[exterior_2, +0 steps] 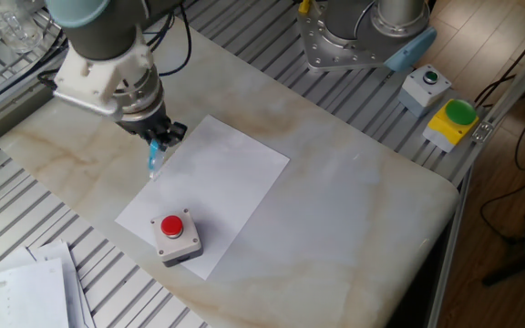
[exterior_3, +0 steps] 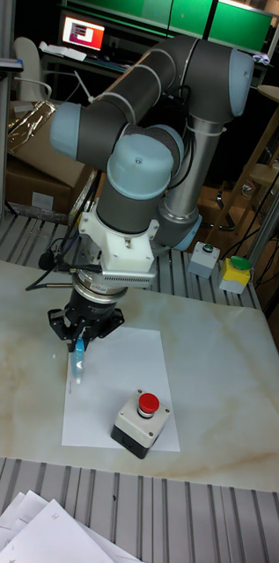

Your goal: Use the correction tape on paper

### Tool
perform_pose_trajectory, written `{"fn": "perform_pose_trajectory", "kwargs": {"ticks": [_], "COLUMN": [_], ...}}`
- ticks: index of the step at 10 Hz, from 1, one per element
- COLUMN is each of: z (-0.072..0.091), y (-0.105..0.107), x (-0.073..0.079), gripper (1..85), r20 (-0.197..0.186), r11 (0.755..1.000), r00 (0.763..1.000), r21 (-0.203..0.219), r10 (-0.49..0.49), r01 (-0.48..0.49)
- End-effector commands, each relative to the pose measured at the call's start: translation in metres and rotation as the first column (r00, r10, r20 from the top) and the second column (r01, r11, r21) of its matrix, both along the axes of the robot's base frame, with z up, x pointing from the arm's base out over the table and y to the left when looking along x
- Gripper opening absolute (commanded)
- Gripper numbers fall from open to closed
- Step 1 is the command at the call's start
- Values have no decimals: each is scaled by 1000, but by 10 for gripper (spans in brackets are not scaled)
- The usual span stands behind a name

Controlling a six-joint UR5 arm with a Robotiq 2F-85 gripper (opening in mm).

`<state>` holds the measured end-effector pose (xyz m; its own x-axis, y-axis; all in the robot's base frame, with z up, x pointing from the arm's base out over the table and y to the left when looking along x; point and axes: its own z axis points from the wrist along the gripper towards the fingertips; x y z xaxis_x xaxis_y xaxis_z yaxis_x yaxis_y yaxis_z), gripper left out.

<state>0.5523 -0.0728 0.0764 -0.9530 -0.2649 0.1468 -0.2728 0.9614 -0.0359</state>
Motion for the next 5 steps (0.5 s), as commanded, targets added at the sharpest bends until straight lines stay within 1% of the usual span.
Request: {"fn": "perform_pose_trajectory", "kwargs": {"ticks": [1, 2, 3, 4, 5], "z": [-5, -6, -8, -14, -22], "y": [14, 10, 0, -7, -7], "x": [5, 10, 16, 25, 30], "gripper": [17, 17, 17, 17, 17], "r20": [-16, 2, 27, 56, 66], "r11": [996, 994, 991, 989, 989], "r00": [996, 994, 992, 989, 989], "r21": [19, 1, -37, -57, -51], "r10": [-92, -109, -125, -135, -132], "r01": [92, 109, 126, 138, 136]}}
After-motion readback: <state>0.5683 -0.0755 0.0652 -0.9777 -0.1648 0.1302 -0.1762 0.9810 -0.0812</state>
